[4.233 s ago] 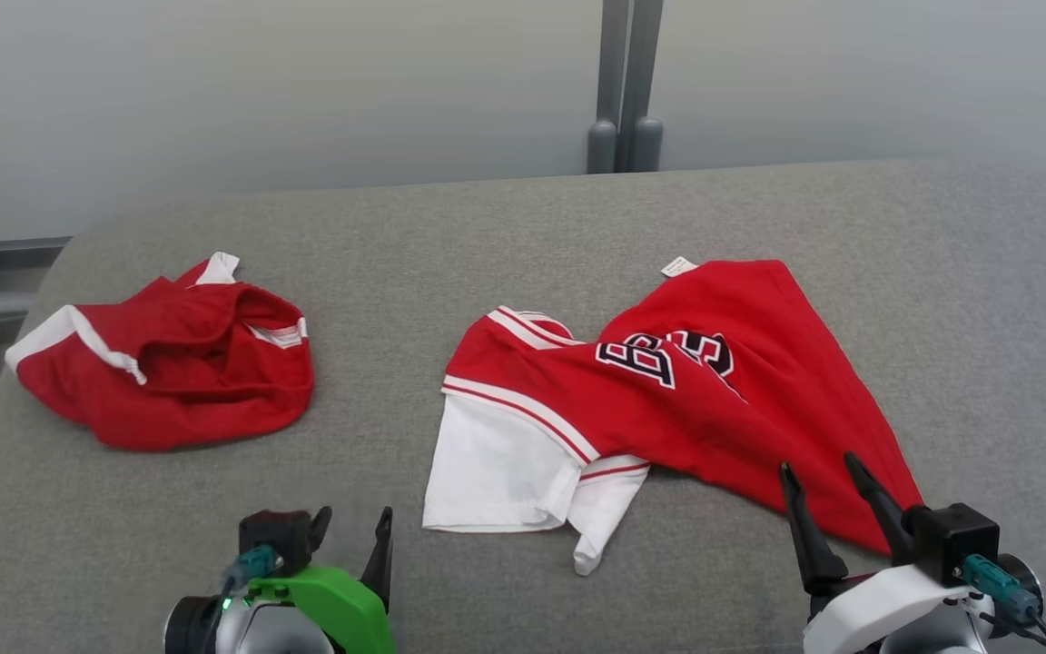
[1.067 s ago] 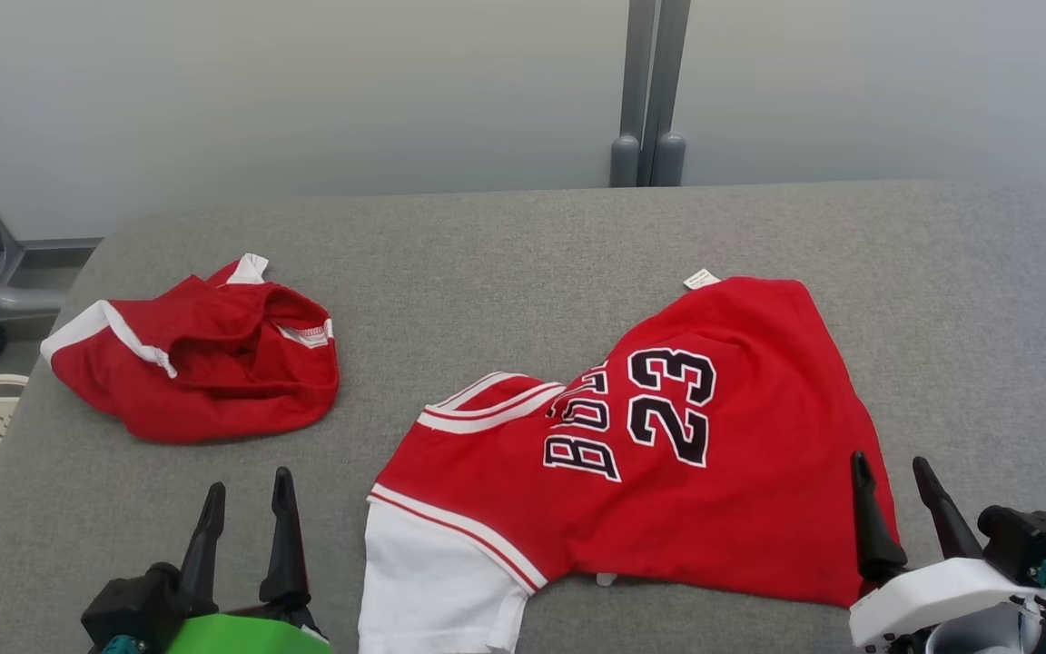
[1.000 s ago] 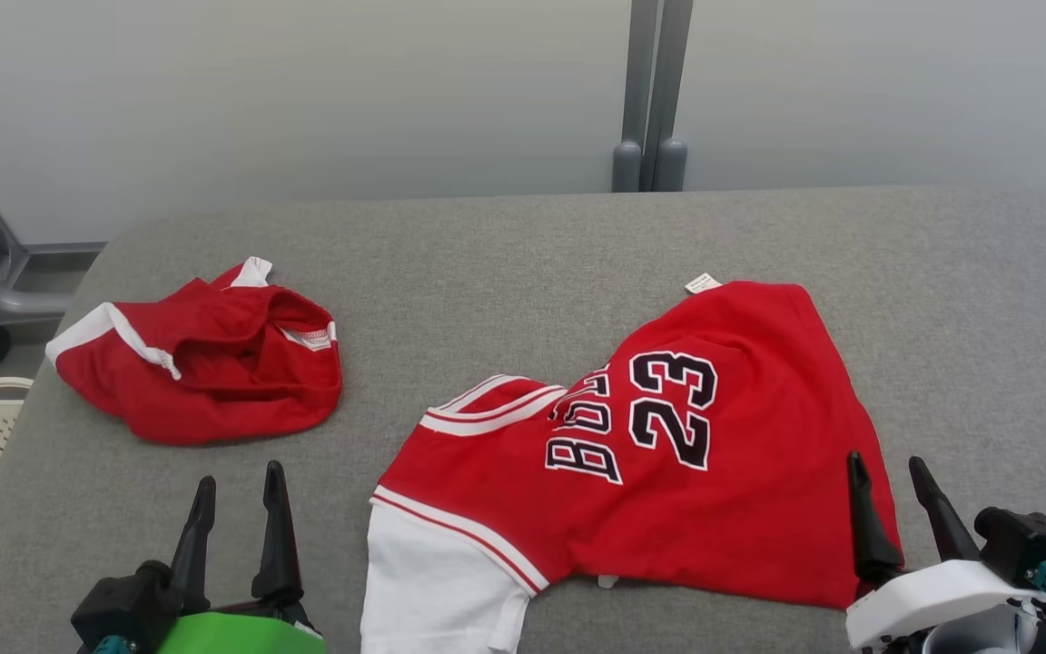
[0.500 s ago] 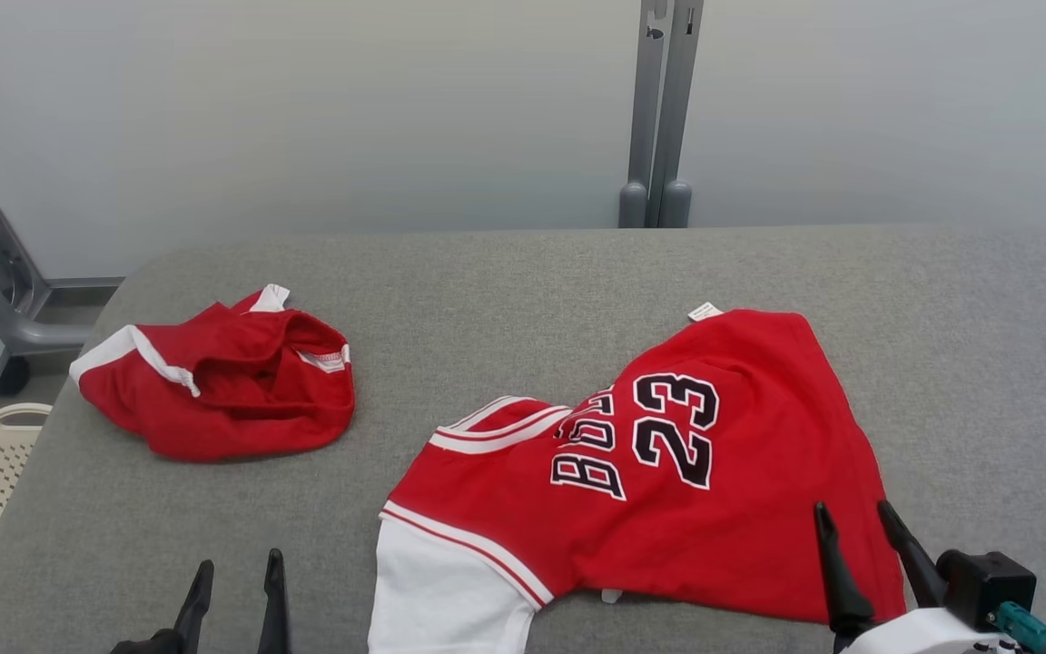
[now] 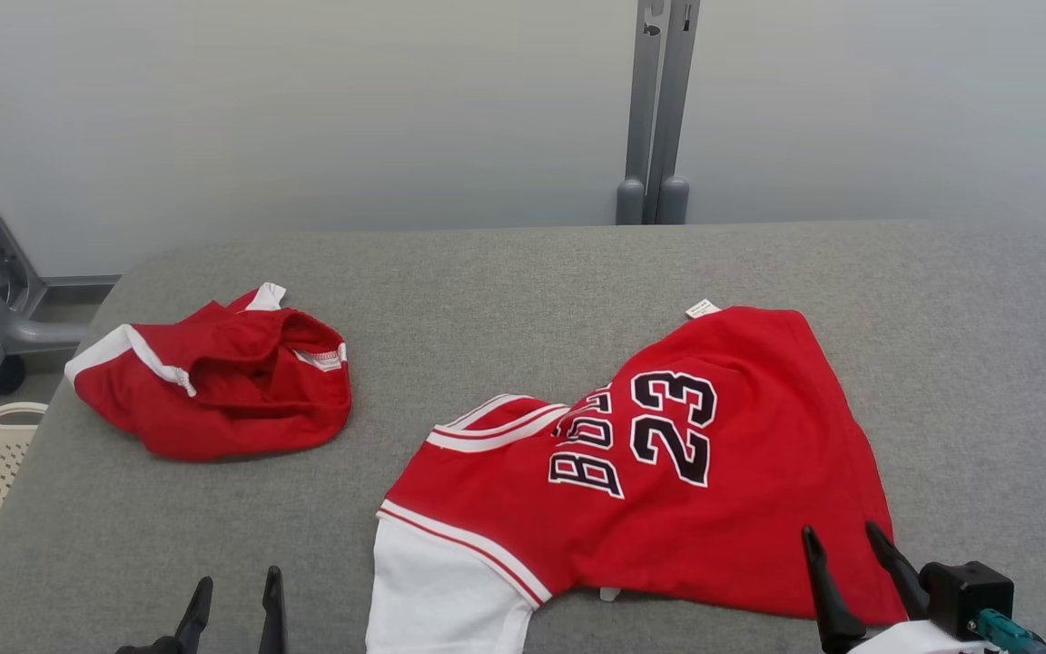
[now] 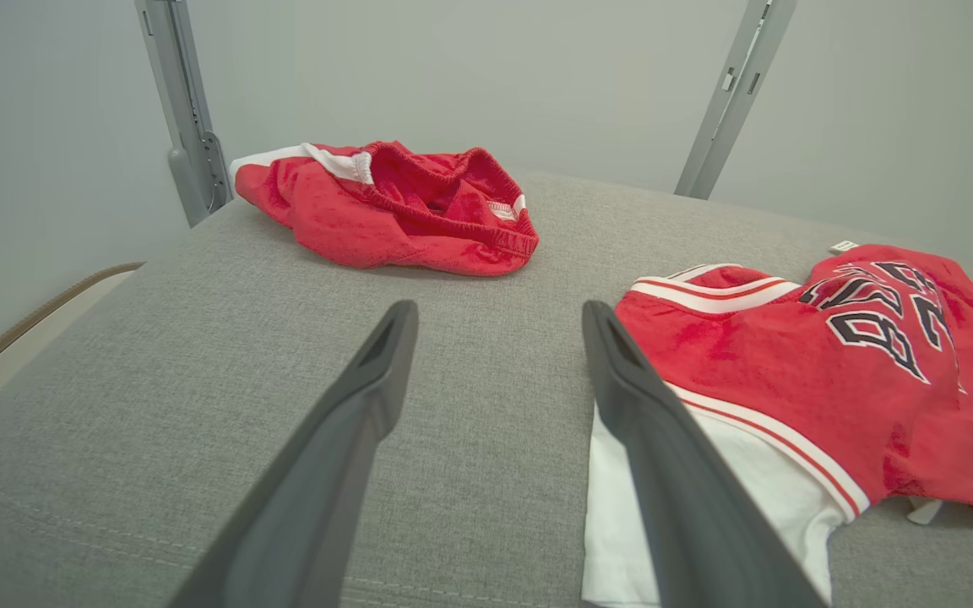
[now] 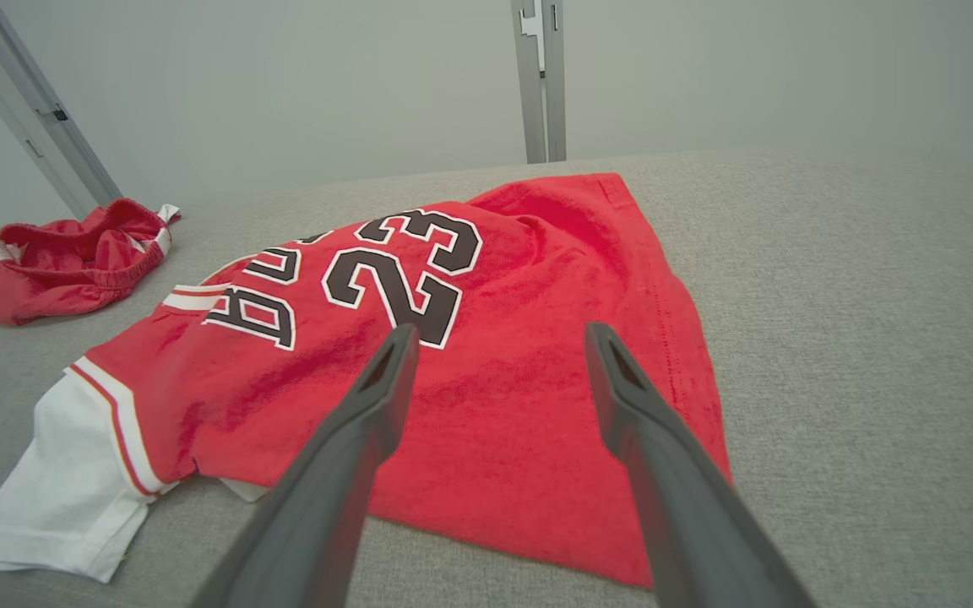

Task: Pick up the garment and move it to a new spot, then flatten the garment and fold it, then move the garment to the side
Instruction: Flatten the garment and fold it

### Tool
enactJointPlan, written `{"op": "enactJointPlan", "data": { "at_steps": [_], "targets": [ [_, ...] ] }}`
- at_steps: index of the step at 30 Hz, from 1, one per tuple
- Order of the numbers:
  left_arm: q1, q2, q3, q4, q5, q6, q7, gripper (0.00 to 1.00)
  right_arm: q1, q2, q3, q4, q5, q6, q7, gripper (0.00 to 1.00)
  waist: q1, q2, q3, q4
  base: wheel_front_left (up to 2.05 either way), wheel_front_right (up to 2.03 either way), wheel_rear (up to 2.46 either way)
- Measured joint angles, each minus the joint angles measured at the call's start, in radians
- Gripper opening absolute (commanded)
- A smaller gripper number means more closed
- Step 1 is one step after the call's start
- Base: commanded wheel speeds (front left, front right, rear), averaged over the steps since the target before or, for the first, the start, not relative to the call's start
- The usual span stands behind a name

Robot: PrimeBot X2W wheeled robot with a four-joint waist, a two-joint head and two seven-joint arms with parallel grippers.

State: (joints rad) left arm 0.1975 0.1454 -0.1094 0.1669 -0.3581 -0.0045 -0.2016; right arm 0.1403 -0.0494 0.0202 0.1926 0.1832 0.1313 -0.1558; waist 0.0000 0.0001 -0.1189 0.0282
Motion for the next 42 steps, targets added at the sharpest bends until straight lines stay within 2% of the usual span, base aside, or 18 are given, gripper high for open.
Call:
{"op": "enactJointPlan", "data": {
  "at_steps": [10,16,24,29,37,39,40,41,42],
  "targets": [
    [-0.003,0.002,-0.019,0.015,-0.019,-0.013,0.043,1.00,-0.002,0.000,-0.020,-0.005,0.021,0.000,0.020,1.00,0.0000,0.0000,0.014,0.001,0.00,0.00,0.00],
    [-0.043,0.009,-0.081,0.070,-0.024,-0.040,0.180,1.00,-0.007,0.000,-0.087,0.008,0.026,0.000,0.159,1.00,0.0000,0.0000,0.029,0.006,0.00,0.00,0.00],
    [-0.135,-0.009,-0.126,0.198,-0.030,-0.031,0.342,1.00,-0.045,0.001,-0.160,0.006,-0.031,0.000,0.274,1.00,0.0000,0.0000,0.072,0.004,0.00,0.00,0.00],
    [-0.168,-0.030,-0.151,0.264,-0.040,-0.034,0.377,1.00,-0.059,0.000,-0.179,0.038,-0.046,0.000,0.304,1.00,0.0000,0.0000,0.103,0.001,0.00,0.00,0.00],
    [-0.222,-0.047,-0.172,0.323,-0.046,-0.039,0.372,1.00,-0.107,0.000,-0.183,0.127,-0.046,0.000,0.274,1.00,0.0000,-0.0001,0.147,-0.007,0.00,0.00,0.00],
    [-0.227,-0.049,-0.174,0.332,-0.048,-0.038,0.379,0.81,-0.113,0.001,-0.188,0.141,-0.047,0.000,0.272,1.00,0.0000,0.0000,0.151,-0.008,0.00,0.00,0.00],
    [-0.235,-0.051,-0.175,0.343,-0.053,-0.033,0.384,0.76,-0.125,0.001,-0.200,0.167,-0.060,0.000,0.269,1.00,0.0000,0.0000,0.157,-0.008,0.00,0.00,0.00],
    [-0.239,-0.053,-0.174,0.350,-0.057,-0.029,0.390,0.60,-0.131,0.001,-0.211,0.180,-0.063,0.000,0.269,1.00,0.0000,0.0000,0.159,-0.008,0.00,0.00,0.00],
    [-0.239,-0.053,-0.174,0.350,-0.057,-0.029,0.390,0.52,-0.131,0.001,-0.211,0.180,-0.063,0.000,0.269,1.00,0.0000,0.0000,0.159,-0.008,0.00,0.00,0.00]
  ]
}}
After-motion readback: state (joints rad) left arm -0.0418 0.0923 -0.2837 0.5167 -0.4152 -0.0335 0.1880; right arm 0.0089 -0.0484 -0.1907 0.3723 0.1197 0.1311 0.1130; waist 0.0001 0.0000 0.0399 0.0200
